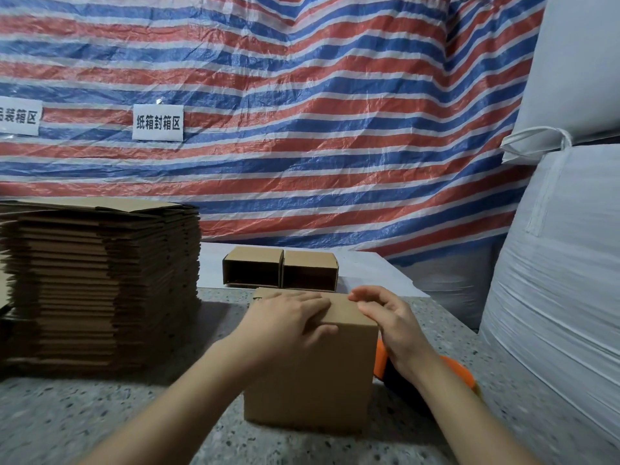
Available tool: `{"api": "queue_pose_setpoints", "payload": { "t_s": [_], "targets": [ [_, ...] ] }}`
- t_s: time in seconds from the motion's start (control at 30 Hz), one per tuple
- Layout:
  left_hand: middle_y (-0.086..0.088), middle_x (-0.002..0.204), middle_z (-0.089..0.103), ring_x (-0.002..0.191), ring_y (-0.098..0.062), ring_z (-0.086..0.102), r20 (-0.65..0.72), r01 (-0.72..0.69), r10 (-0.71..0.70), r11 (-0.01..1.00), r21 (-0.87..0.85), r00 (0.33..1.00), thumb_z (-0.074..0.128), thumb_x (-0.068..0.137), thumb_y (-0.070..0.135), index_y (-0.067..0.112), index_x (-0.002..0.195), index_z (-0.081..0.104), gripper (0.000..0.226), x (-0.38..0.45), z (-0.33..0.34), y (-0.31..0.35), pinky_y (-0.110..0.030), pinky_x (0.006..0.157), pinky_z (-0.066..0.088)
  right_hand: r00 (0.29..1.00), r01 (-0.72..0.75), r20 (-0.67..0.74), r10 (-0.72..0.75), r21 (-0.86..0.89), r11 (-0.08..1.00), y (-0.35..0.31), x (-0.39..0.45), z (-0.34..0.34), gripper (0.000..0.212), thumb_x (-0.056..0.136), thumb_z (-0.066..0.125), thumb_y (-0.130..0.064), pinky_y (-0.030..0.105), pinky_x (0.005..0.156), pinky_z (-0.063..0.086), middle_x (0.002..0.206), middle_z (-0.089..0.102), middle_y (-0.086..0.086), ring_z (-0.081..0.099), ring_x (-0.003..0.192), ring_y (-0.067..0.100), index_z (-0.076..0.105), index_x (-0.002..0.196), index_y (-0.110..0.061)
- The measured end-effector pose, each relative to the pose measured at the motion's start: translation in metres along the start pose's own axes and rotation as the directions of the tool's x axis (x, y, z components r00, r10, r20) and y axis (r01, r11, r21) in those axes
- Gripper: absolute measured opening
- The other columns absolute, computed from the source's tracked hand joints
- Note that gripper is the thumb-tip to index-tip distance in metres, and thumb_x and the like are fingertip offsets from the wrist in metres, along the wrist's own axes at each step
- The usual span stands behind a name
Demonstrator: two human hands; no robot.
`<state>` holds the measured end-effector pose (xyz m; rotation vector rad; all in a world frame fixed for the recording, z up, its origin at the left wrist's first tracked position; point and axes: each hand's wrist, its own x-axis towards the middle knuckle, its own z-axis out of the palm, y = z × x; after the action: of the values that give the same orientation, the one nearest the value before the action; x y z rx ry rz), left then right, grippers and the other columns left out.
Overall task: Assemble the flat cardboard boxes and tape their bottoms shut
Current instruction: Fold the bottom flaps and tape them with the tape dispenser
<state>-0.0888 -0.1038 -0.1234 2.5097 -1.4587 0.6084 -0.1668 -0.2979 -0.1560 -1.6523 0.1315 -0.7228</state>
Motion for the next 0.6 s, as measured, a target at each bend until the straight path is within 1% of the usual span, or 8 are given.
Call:
{"api": "queue_pose_setpoints", "payload": {
  "t_s": [0.07,0.13,0.2,0.23,0.3,0.43,0.5,0.6],
  "targets": [
    [0.014,0.153,0.040,0.137,-0.010,0.041,-0.024,-0.019,0.019,1.000,-0.011,1.000,0.033,0.095,0.065,0.035,0.147,0.039,0.061,0.000,0.002,-0.001,-0.032,0.108,0.037,0.999,-0.047,0.018,0.048,-0.036,0.998,-0.006,0.004,-0.008,0.021,0.099,0.056,-0.035,0.036,0.099,0.044,0.114,0.071,0.001,0.062,0.114,0.018,0.069,0.111,-0.025],
    [0.016,0.152,0.041,0.135,-0.010,0.043,-0.027,-0.021,0.021,1.000,-0.019,0.999,0.033,0.095,0.066,0.036,0.147,0.041,0.060,0.000,0.004,-0.002,-0.033,0.105,0.040,0.994,-0.093,-0.079,0.070,-0.349,0.932,-0.012,0.009,-0.025,0.020,0.101,0.050,-0.041,0.033,0.084,0.045,0.102,0.068,-0.001,0.062,0.100,0.016,0.063,0.101,-0.026],
    [0.017,0.151,0.042,0.134,-0.010,0.045,-0.030,-0.016,0.016,1.000,-0.024,0.999,0.032,0.095,0.066,0.037,0.146,0.041,0.059,-0.001,0.004,-0.002,-0.034,0.103,0.042,0.991,-0.135,-0.122,0.059,-0.828,0.544,-0.012,0.008,-0.045,0.032,0.097,0.050,-0.046,0.030,0.059,0.039,0.077,0.060,-0.003,0.057,0.072,0.015,0.056,0.078,-0.022],
    [0.017,0.151,0.042,0.134,-0.010,0.045,-0.031,-0.013,0.012,1.000,-0.023,0.999,0.032,0.095,0.066,0.038,0.146,0.041,0.059,-0.001,0.005,-0.002,-0.034,0.103,0.042,0.988,-0.145,-0.119,0.100,-0.933,0.328,-0.009,0.004,-0.051,0.041,0.096,0.048,-0.052,0.030,0.053,0.036,0.069,0.057,-0.003,0.054,0.063,0.014,0.054,0.071,-0.020],
    [0.017,0.150,0.042,0.134,-0.010,0.045,-0.031,-0.004,0.003,1.000,-0.028,1.000,0.032,0.095,0.067,0.038,0.146,0.040,0.059,-0.002,0.005,-0.002,-0.034,0.103,0.042,0.963,-0.186,-0.159,0.218,-0.976,0.111,0.003,-0.006,-0.058,0.058,0.093,0.043,-0.068,0.029,0.052,0.037,0.066,0.059,-0.001,0.057,0.060,0.014,0.058,0.068,-0.018],
    [0.016,0.150,0.043,0.133,-0.011,0.046,-0.041,0.001,-0.003,0.999,-0.050,0.999,0.032,0.095,0.066,0.038,0.146,0.040,0.059,-0.002,0.006,0.000,-0.036,0.104,0.042,0.910,-0.249,-0.223,0.348,-0.968,0.029,0.034,-0.023,-0.059,0.063,0.083,0.046,-0.083,0.028,0.062,0.047,0.083,0.065,-0.001,0.063,0.075,0.017,0.065,0.090,-0.022],
    [0.017,0.151,0.041,0.134,-0.011,0.045,-0.032,0.007,-0.009,0.999,-0.054,0.999,0.032,0.094,0.067,0.039,0.146,0.039,0.059,-0.002,0.006,0.001,-0.036,0.104,0.042,0.914,-0.260,-0.234,0.332,-0.965,0.036,0.044,-0.026,-0.061,0.054,0.083,0.053,-0.077,0.028,0.062,0.048,0.088,0.065,-0.003,0.063,0.080,0.016,0.064,0.101,-0.027],
    [0.017,0.152,0.040,0.135,-0.010,0.043,-0.020,0.009,-0.009,0.999,-0.034,1.000,0.031,0.095,0.067,0.039,0.147,0.038,0.060,-0.002,0.005,0.001,-0.035,0.103,0.042,0.942,-0.233,-0.217,0.258,-0.972,0.033,0.054,-0.025,-0.066,0.041,0.089,0.054,-0.069,0.028,0.055,0.041,0.080,0.057,-0.007,0.062,0.079,0.017,0.059,0.094,-0.029]
  ]
}}
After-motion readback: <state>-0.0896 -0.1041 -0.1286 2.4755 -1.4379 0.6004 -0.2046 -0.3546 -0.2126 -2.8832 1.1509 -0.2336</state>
